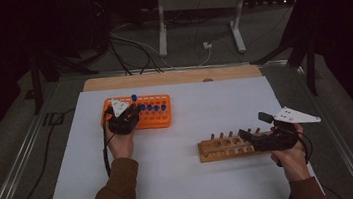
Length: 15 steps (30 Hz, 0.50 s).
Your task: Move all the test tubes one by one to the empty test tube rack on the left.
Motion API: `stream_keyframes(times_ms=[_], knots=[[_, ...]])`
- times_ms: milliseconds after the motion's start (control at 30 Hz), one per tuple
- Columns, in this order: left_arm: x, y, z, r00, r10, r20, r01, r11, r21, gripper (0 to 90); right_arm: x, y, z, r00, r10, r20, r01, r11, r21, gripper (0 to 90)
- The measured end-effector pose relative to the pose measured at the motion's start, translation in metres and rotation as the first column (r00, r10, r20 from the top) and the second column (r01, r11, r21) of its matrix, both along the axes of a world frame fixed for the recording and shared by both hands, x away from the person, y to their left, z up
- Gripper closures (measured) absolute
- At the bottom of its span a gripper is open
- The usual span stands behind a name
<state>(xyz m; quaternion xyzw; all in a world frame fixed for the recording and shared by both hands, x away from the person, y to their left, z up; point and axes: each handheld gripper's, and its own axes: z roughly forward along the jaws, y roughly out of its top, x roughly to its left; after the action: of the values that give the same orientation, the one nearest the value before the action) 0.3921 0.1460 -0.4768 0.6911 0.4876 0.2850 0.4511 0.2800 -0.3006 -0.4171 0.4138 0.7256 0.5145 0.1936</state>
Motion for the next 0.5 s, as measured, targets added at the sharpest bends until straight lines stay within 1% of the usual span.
stream_keyframes(times_ms=[233, 367, 500], knots=[[-0.0037, 0.001, -0.0062, 1.0, 0.002, -0.009, -0.002, 1.0, -0.002, 78.1, -0.0002, 0.0018, 0.0, 1.0, 0.004, -0.001, -0.004, 1.0, -0.001, 0.1], [-0.0054, 0.0006, -0.0065, 0.9999, -0.001, -0.012, 0.002, 0.9999, 0.014, 78.1, -0.0004, 0.0018, -0.0003, 1.0, 0.004, 0.0, -0.004, 1.0, -0.002, 0.1], [-0.0062, 0.0002, -0.0083, 0.9999, -0.003, -0.014, 0.003, 0.9998, 0.018, 78.1, -0.0006, 0.0023, -0.0004, 1.0, 0.006, 0.0, -0.006, 1.0, -0.002, 0.1]])
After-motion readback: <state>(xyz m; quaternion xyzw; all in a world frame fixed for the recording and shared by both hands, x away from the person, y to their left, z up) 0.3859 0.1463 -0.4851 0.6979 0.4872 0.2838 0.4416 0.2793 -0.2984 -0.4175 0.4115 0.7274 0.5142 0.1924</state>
